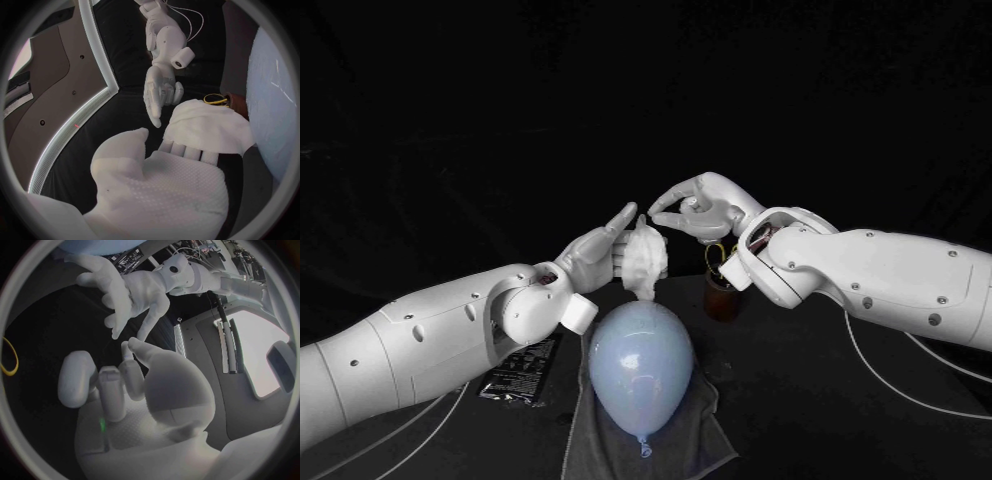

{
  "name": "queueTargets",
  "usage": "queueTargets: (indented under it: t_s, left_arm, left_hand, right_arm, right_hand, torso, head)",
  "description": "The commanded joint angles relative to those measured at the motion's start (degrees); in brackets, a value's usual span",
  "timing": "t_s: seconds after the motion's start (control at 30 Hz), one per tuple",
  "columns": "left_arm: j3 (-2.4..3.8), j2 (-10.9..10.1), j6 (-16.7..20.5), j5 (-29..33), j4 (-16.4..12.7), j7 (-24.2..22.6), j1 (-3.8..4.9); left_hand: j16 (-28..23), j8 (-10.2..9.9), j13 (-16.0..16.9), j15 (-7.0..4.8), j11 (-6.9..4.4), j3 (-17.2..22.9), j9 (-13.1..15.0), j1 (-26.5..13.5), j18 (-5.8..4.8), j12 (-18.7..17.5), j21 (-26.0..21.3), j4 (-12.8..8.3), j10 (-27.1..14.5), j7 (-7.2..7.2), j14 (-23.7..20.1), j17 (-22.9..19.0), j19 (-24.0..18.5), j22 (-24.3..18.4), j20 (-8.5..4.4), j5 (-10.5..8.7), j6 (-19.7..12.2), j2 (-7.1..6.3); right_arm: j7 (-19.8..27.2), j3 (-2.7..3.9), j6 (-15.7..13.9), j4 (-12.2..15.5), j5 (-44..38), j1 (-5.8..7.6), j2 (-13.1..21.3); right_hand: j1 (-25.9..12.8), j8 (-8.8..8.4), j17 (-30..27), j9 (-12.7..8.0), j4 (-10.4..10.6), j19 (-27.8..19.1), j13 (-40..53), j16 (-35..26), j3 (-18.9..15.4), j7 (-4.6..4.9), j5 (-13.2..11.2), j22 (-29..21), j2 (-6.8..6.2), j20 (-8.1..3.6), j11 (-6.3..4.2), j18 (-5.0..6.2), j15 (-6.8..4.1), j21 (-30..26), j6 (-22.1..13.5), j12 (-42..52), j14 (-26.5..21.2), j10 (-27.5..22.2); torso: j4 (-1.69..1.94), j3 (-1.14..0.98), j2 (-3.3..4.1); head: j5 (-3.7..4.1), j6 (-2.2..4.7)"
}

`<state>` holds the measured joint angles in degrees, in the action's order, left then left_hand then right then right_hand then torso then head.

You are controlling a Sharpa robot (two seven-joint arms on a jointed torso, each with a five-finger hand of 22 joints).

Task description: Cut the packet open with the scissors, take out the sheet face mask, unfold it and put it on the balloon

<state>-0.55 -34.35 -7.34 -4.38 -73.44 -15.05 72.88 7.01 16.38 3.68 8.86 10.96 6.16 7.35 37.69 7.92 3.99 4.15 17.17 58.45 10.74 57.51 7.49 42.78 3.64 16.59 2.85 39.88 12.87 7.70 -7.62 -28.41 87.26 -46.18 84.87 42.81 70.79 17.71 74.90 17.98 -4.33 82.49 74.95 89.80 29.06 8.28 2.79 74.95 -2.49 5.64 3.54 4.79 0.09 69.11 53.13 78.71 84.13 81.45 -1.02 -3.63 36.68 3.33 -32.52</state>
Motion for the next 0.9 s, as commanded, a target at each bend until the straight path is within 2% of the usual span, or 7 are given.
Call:
queueTargets:
  t_s: [0.03,0.13,0.27,0.33,0.47,0.6,0.9]
  left_arm:
    - [0.06,0.04,1.18,2.10,-0.41,-0.13,0.05]
    - [0.06,0.00,1.18,2.51,-0.56,-0.25,0.05]
    - [0.06,-0.04,1.02,2.99,-0.71,-0.27,0.05]
    - [0.06,-0.08,0.94,3.27,-0.83,-0.20,0.05]
    - [0.06,-0.11,0.95,3.92,-0.99,-0.18,0.04]
    - [0.06,-0.13,1.19,4.70,-1.06,-0.33,0.04]
    - [0.06,-0.17,1.37,6.15,-1.14,-0.77,0.04]
  left_hand:
    - [-0.58,-0.59,-0.04,0.16,0.12,-0.39,-0.20,-0.46,-1.20,-0.34,-0.36,-0.12,-0.56,3.01,-0.66,-0.15,-0.63,-0.08,0.10,-0.11,-1.17,2.60]
    - [-0.85,-0.26,-0.04,0.21,0.13,0.93,0.01,0.55,-1.26,-0.33,-0.33,-0.18,-0.69,2.47,-0.78,-0.22,-0.83,-0.06,0.09,-0.13,-0.10,4.10]
    - [-1.80,-0.18,-0.02,0.38,0.21,11.81,0.33,5.76,-1.44,-0.28,-0.21,-0.24,-0.63,1.46,-1.13,-0.47,-1.56,-0.06,0.09,-0.04,2.05,3.74]
    - [-2.15,-0.74,-0.03,0.43,0.25,17.49,0.23,7.34,-1.52,-0.28,-0.16,-0.28,-0.57,1.10,-1.12,-0.56,-1.81,-0.06,0.09,-0.02,2.06,2.34]
    - [-2.84,-2.06,-0.03,0.40,0.40,33.22,0.16,10.39,-1.63,-0.28,-0.01,-1.00,-0.41,0.52,-1.04,-0.74,-2.17,-0.07,0.19,-0.06,2.96,-4.70]
    - [-2.94,-1.66,-0.01,0.38,0.03,37.58,0.57,11.82,-1.63,-0.25,0.01,-4.35,-0.11,0.62,-1.11,-0.79,-2.21,-0.08,0.09,-0.04,4.76,-7.24]
    - [-3.10,-0.87,0.01,0.33,-0.25,41.02,1.12,12.46,-1.83,-0.18,-0.20,-6.75,0.50,2.59,-1.68,-0.94,-3.02,-0.16,0.10,-0.03,7.26,-7.64]
  right_arm:
    - [2.21,0.02,-1.32,0.64,-6.95,-0.67,0.10]
    - [1.82,0.02,-2.10,0.81,-8.14,-1.31,0.06]
    - [1.28,0.02,-3.28,0.83,-9.21,-1.87,-0.08]
    - [1.06,0.02,-3.91,0.92,-9.89,-2.07,-0.18]
    - [0.61,0.02,-4.89,1.06,-10.95,-2.37,-0.41]
    - [0.17,0.02,-5.91,1.11,-11.67,-2.60,-0.70]
    - [-0.98,0.03,-9.01,0.96,-14.01,-2.75,-1.15]
  right_hand:
    - [-0.30,-0.24,15.10,-0.15,0.18,0.39,4.91,0.20,-0.77,-0.01,0.25,9.86,-0.95,-0.06,-0.03,-0.86,-0.42,0.14,0.40,0.30,5.87,0.61]
    - [-0.52,-0.38,15.10,-0.23,0.30,0.35,4.79,0.20,-1.02,-0.01,0.26,9.83,-1.14,-0.08,-0.03,-0.84,-0.43,0.03,0.42,0.18,5.87,0.53]
    - [-0.88,-0.67,15.10,-0.41,0.49,0.31,4.85,0.20,-1.49,0.00,0.26,9.79,-1.53,-0.09,-0.02,-0.82,-0.42,-0.09,0.43,0.27,5.87,0.59]
    - [-1.00,-0.75,15.10,-0.46,0.54,0.29,4.84,0.20,-1.67,0.00,0.27,9.77,-1.70,-0.09,-0.02,-0.81,-0.42,-0.14,0.47,0.26,5.87,0.59]
    - [-1.12,-0.86,15.10,-0.54,0.59,0.27,4.83,0.20,-1.90,-0.01,0.28,9.76,-1.92,-0.10,-0.02,-0.80,-0.43,-0.19,0.52,0.26,5.87,0.59]
    - [-1.22,-1.24,15.10,-0.75,0.59,0.11,4.63,0.20,-2.31,0.05,0.27,9.64,-2.39,-0.10,0.02,-0.72,-0.42,-0.64,0.37,0.05,5.87,0.42]
    - [-1.18,-2.79,15.10,-1.54,0.53,-0.40,4.00,0.20,-3.26,0.70,0.34,9.31,-3.42,0.14,0.55,-0.53,-0.01,-1.88,-0.82,-0.65,5.87,-0.25]
  torso:
    - [0.04,0.01,0.08]
    - [-0.01,0.01,0.05]
    - [0.03,0.00,0.03]
    - [0.05,0.00,0.03]
    - [-0.03,0.00,0.03]
    - [-0.01,0.00,0.00]
    - [-0.02,0.01,0.02]
  head:
    - [-0.26,-0.16]
    - [-0.42,-0.25]
    - [-0.59,-0.36]
    - [-0.60,-0.37]
    - [-0.62,-0.39]
    - [-0.62,-0.35]
    - [-0.59,-0.26]
